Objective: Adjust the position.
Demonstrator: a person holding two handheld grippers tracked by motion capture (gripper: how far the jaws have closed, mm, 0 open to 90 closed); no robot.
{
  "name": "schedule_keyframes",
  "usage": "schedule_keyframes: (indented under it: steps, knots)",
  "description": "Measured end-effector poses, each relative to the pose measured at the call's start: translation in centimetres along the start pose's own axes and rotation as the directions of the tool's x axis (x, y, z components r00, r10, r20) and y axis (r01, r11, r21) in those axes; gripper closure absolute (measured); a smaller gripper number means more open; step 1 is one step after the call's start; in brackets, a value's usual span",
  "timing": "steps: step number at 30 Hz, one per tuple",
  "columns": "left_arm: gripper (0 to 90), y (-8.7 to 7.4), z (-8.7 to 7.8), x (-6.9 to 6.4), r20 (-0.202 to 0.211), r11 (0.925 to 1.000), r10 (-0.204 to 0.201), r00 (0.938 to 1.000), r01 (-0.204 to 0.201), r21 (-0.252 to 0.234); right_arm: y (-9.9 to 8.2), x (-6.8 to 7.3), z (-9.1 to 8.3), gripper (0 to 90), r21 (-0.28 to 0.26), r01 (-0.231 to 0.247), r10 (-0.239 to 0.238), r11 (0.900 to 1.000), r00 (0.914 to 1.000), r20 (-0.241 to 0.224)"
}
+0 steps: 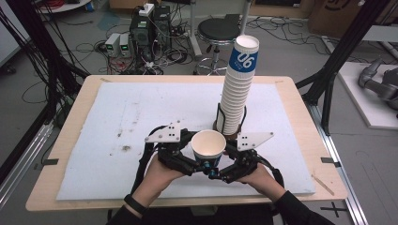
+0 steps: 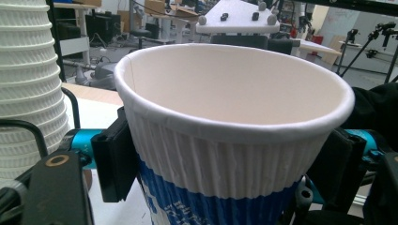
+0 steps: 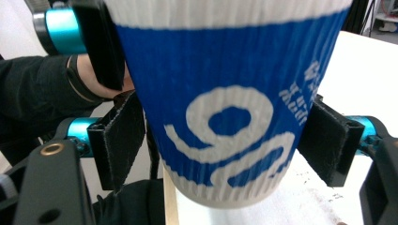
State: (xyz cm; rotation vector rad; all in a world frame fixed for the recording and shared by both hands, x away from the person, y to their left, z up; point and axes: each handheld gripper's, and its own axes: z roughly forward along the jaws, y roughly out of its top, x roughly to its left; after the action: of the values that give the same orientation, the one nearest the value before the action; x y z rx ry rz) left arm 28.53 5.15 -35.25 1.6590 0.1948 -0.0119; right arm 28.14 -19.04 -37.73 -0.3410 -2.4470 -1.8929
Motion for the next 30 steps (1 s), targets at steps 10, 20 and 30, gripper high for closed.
schedule_keyframes:
  steps: [10,20,30]
  knots:
    - [22.1,-0.17,0.26,-0.05,0.014,1.0,-0.005,0.9999,0.005,0.0,0.03,0.05,-0.11,26.5,-0.016,0.003,-0.003,0.9999,1.0,-0.003]
    - [16.6,-0.09,0.21,-0.01,0.045,0.9986,-0.033,0.9984,0.035,-0.041,0.02,0.1,-0.07,26.6,-0.011,0.017,-0.017,0.9998,0.9998,-0.01]
    - [18.1,-0.02,0.02,0.06,0.044,0.9983,-0.035,0.9984,0.037,-0.045,-0.07,0.11,0.13,26.7,0.006,0.022,-0.022,0.9997,0.9997,-0.006]
